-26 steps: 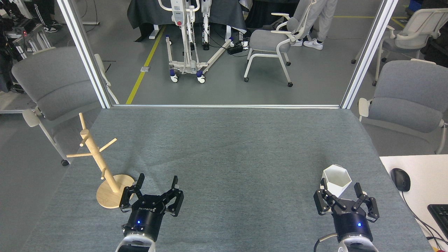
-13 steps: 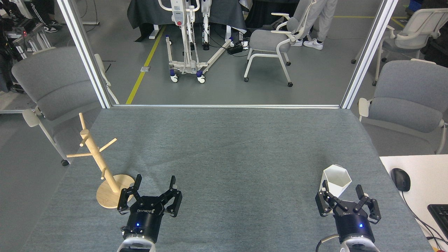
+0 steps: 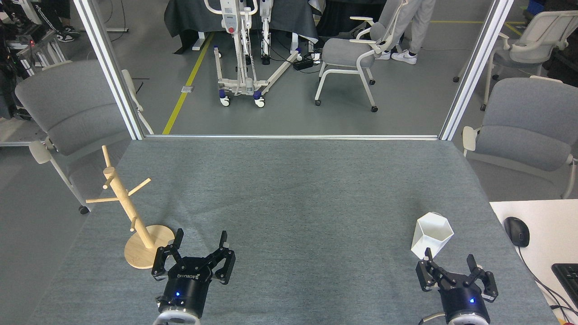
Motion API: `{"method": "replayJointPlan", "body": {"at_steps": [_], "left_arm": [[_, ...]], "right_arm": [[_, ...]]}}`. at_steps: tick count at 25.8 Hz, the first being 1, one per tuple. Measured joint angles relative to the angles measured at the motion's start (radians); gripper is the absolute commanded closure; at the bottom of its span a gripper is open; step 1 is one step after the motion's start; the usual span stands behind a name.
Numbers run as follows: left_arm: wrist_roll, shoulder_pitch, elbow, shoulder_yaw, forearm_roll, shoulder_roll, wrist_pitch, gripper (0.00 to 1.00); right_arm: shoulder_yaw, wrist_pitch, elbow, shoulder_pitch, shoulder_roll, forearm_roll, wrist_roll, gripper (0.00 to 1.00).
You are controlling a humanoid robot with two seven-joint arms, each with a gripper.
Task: Hang cup on storage rack
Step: 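Open the right gripper and position it around the white hexagonal cup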
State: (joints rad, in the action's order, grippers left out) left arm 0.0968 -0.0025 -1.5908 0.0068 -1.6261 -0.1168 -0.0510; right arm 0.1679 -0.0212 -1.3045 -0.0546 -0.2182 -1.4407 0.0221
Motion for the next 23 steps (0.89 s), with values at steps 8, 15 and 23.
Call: {"method": "replayJointPlan", "body": {"at_steps": [8, 15, 23], "left_arm": [[0.000, 0.008, -0.001, -0.001, 0.000, -0.001, 0.000, 0.00], [-0.001, 0.007, 0.000, -0.001, 0.000, -0.002, 0.000, 0.00], [-0.001, 0.003, -0.004, 0.000, 0.000, -0.003, 0.001, 0.00]], "right_arm": [[0.002, -0.093, 0.117, -0.058, -0.015, 0.002, 0.123, 0.01], [0.002, -0.161, 0.168, -0.075, -0.055, 0.002, 0.190, 0.01], [0.002, -0.207, 0.237, -0.104, -0.096, 0.000, 0.199, 0.01]]}}
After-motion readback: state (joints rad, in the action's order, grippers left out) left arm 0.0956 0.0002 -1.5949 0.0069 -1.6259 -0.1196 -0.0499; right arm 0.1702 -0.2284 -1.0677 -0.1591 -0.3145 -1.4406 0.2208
